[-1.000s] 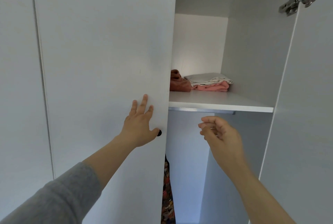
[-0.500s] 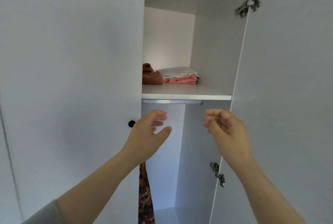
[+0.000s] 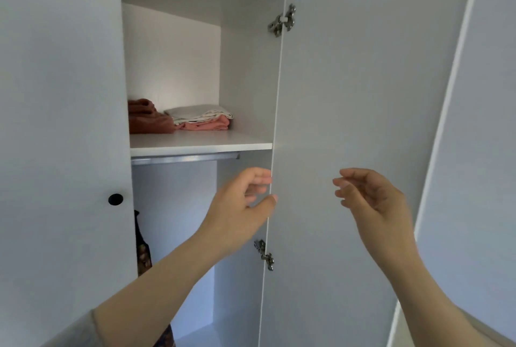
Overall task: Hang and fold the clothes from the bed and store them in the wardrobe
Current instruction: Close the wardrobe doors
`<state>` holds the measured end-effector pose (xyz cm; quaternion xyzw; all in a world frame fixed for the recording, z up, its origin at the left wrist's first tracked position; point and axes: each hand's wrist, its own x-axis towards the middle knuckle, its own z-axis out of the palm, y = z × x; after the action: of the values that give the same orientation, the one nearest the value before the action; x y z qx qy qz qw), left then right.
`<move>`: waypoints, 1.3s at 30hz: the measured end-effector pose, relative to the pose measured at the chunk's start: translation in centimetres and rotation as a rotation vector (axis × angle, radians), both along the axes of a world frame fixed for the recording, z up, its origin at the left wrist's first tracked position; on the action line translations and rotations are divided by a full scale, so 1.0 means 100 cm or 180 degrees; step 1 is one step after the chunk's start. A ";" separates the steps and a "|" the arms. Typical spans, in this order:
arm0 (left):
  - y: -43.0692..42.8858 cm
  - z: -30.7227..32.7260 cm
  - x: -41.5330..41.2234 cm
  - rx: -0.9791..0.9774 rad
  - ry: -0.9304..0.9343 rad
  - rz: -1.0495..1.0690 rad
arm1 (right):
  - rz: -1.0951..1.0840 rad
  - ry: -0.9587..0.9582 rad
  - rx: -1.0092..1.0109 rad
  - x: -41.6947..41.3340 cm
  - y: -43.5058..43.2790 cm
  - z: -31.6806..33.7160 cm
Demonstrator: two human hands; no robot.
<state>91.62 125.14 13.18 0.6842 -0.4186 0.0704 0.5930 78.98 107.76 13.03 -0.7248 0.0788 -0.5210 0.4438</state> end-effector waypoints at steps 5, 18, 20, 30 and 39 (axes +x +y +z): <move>-0.037 0.004 -0.027 -0.0033 -0.0001 -0.0283 | -0.0404 -0.0124 0.0072 -0.043 -0.029 0.000; -0.085 -0.002 -0.052 0.0107 -0.0076 -0.0425 | -0.0636 0.0400 0.0530 -0.046 -0.076 -0.025; -0.084 -0.003 -0.049 0.0119 -0.0099 -0.0352 | -0.0598 0.0319 0.0573 -0.046 -0.075 -0.025; -0.064 -0.022 -0.037 0.0092 0.0035 -0.0187 | -0.0487 -0.0007 0.0475 -0.045 -0.061 -0.029; -0.032 -0.033 -0.018 -0.0025 0.0015 -0.0096 | -0.0163 -0.0110 -0.0003 -0.027 -0.007 -0.040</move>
<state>89.79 121.94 9.91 0.6757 -0.4271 0.0616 0.5977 76.27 107.06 9.04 -0.7136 0.0894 -0.5447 0.4312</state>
